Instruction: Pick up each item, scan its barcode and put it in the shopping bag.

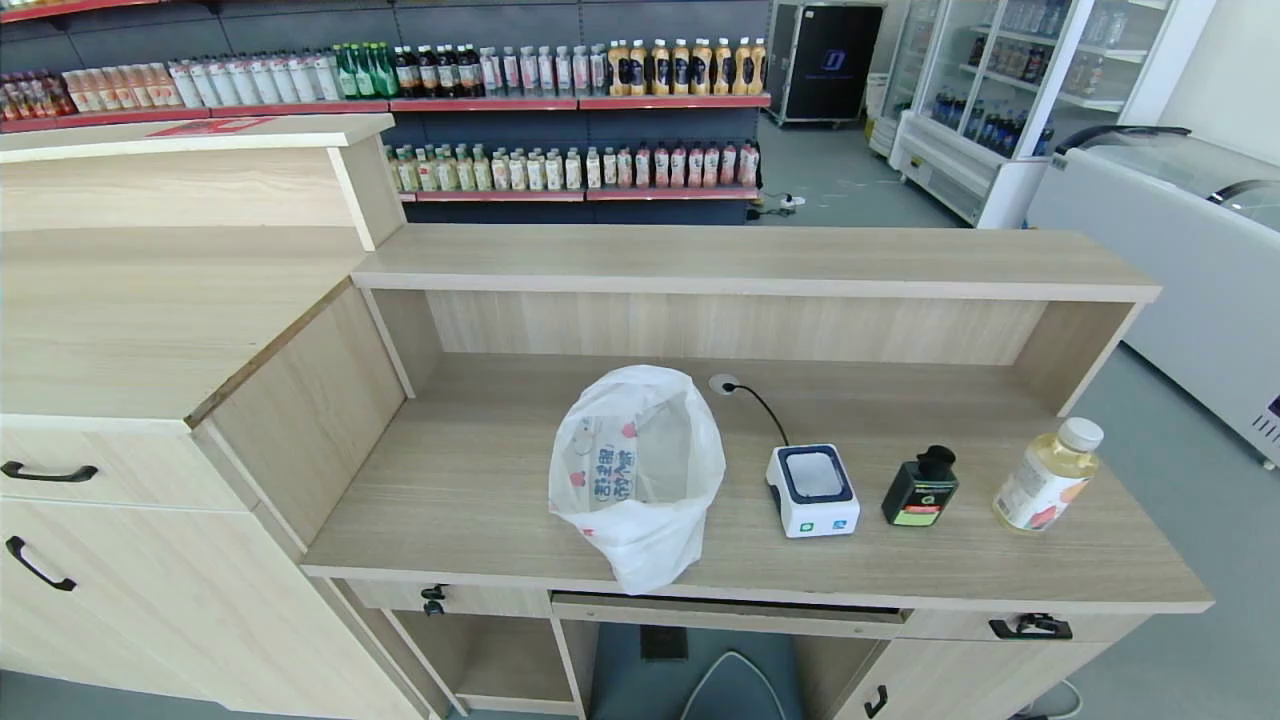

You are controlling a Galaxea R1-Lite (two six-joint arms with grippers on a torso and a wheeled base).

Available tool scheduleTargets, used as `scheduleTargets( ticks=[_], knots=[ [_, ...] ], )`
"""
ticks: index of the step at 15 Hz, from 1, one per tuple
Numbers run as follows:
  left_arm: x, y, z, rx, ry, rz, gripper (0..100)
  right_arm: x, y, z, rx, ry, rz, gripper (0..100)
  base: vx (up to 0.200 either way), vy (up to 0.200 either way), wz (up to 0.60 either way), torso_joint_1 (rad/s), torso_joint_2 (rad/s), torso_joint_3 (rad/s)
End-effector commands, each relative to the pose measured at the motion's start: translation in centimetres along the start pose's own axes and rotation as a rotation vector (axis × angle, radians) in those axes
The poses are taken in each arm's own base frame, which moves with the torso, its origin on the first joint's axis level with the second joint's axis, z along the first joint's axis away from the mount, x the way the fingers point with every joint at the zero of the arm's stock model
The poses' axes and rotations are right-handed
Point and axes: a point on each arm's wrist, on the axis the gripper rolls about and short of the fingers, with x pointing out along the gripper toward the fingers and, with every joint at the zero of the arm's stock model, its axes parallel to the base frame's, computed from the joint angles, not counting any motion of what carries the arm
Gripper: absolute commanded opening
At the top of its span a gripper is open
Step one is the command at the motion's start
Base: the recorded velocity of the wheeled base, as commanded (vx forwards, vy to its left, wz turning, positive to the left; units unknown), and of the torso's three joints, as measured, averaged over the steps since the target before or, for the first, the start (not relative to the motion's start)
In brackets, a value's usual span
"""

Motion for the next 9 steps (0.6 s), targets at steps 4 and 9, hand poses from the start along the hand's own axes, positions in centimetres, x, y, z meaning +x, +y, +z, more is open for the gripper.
scheduleTargets(
  ticks=[4, 9],
  knots=[
    [0.0, 0.0, 0.0, 0.000, -0.001, 0.000, 100, 13.0, -3.6, -4.8, -0.111, 0.274, 0.009, 100, 0.000, 0.000, 0.00, 0.000, 0.00, 0.000],
    [0.0, 0.0, 0.0, 0.000, -0.001, 0.000, 100, 18.2, -11.7, -8.8, -0.407, 0.363, -0.058, 100, 0.000, 0.000, 0.00, 0.000, 0.00, 0.000]
  ],
)
